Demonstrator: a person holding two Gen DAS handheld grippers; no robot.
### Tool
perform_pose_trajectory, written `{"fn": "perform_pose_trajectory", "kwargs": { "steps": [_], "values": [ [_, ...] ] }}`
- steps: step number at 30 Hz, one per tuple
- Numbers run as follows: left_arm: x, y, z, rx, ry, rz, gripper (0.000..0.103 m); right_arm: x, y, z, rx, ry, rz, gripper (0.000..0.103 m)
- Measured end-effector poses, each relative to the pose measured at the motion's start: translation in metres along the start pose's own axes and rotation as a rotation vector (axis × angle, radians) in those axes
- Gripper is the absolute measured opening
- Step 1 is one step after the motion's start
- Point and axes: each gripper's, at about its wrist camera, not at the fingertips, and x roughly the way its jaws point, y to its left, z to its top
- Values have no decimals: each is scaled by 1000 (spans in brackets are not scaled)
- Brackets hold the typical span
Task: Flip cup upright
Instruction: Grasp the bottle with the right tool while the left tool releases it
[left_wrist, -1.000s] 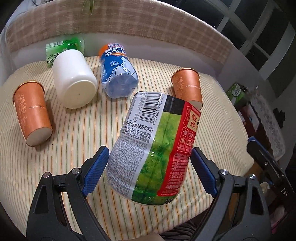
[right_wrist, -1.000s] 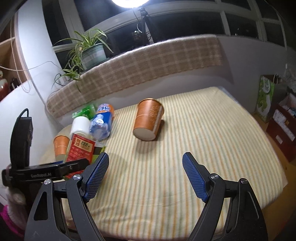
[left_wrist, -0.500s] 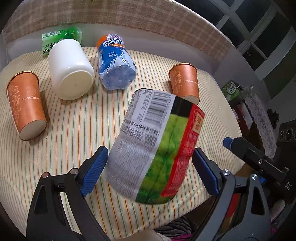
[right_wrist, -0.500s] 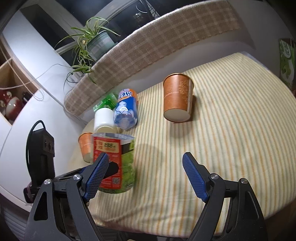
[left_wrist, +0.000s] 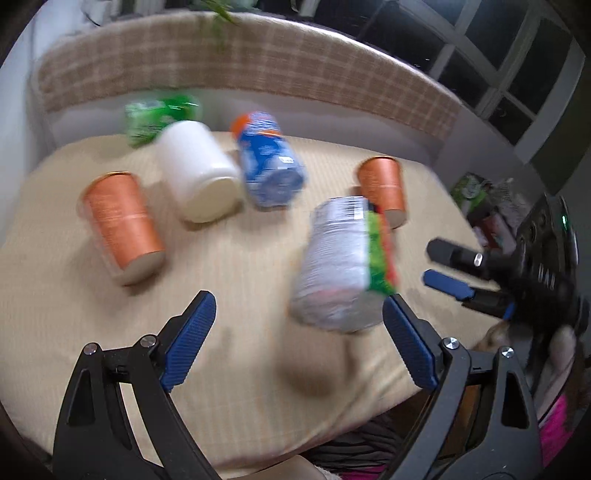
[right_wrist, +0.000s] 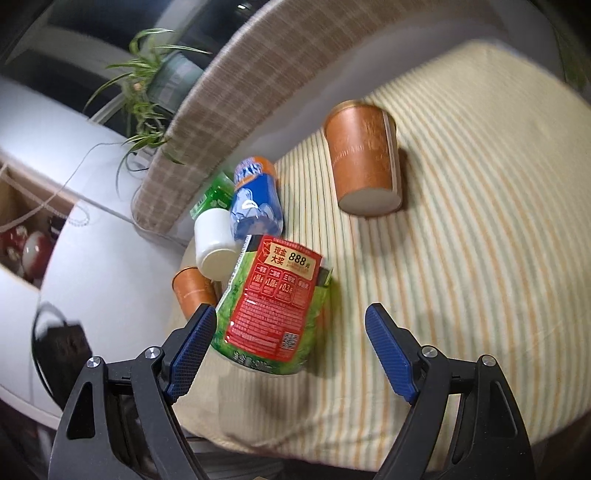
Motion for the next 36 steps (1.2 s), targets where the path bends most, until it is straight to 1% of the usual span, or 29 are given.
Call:
{"fn": "perform_pose_trajectory", "kwargs": {
  "steps": [2, 5, 8, 10, 17, 23, 26, 31, 36],
  "values": [
    [-6, 9, -8, -2, -11, 35, 94, 10, -4, 3, 72, 38, 27, 83],
    [-14, 23, -23, -15, -27, 80, 94, 23, -6, 8, 135, 81, 60, 83],
    [-20, 31, -35, -21, -42, 113, 94, 36, -2, 13, 155, 108, 57, 83],
    [-22, 33, -40, -18, -52, 128, 94, 44, 3, 18, 147, 115, 36, 83],
    [-27, 39, -45, -33, -66, 123, 94, 59, 2, 28, 164, 152, 24, 83],
    [-27, 42, -44, -39, -80, 129, 94, 65, 5, 28, 139, 181, 10, 82],
    [-26, 42, -45, -41, -83, 122, 94, 67, 5, 28, 134, 184, 3, 79],
    [-29, 41, -45, -39, -98, 129, 94, 66, 7, 28, 105, 187, -3, 79],
    [-30, 39, -43, -36, -109, 128, 94, 62, 16, 27, 28, 161, -26, 78]
  ]
}}
